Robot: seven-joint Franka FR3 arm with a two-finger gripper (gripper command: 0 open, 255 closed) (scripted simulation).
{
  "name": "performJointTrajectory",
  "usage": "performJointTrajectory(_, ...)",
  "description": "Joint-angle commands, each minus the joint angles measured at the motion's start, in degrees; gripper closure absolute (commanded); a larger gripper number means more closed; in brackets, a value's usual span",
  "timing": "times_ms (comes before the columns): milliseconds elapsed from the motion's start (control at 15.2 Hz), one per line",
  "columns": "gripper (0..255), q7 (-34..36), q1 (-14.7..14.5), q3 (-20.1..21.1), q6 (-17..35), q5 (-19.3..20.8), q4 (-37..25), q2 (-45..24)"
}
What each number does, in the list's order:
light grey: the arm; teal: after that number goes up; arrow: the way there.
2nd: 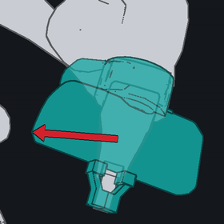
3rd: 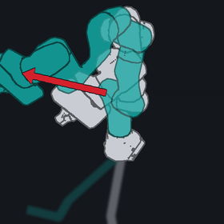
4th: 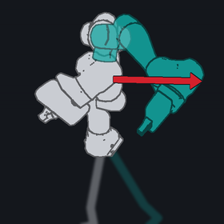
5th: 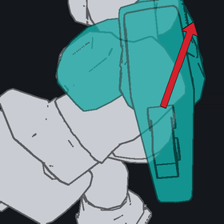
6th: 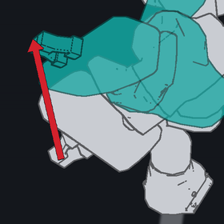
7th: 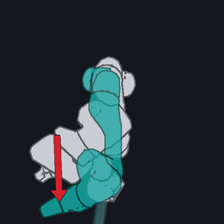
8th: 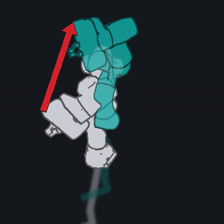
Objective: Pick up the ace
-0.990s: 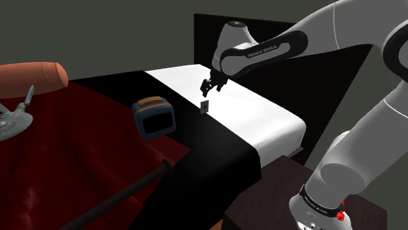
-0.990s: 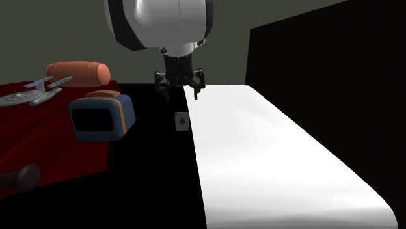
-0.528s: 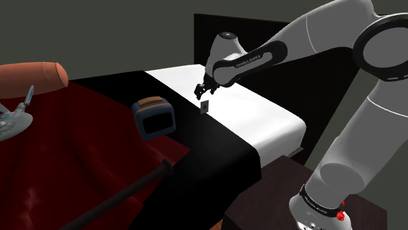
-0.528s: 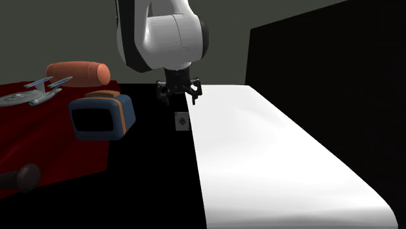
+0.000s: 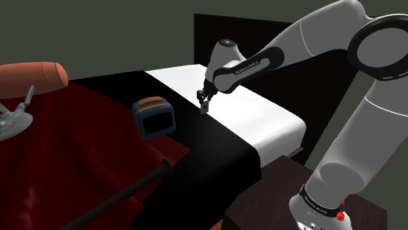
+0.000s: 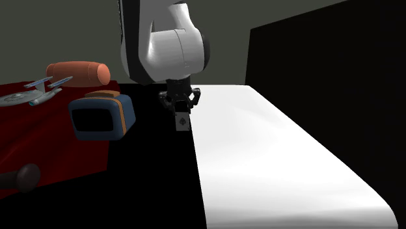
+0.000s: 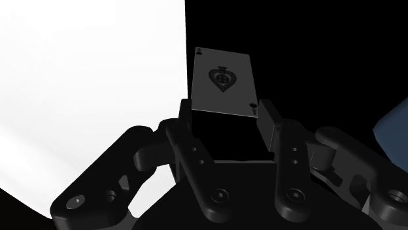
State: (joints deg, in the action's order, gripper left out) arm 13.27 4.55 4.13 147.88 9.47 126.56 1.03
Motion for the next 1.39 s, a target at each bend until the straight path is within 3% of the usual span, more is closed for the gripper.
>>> performJointTrajectory(0,255,0.0,0.0,0.0,0.1,0.0,0.1,0.0)
performJointTrajectory(396,255,0.1,0.0,0.1,-0.1,0.0,-0.2,-0.1)
performJointTrajectory(1320,255,-2.3,-0.3,0.1,-10.6,-2.2,-6.7,4.0)
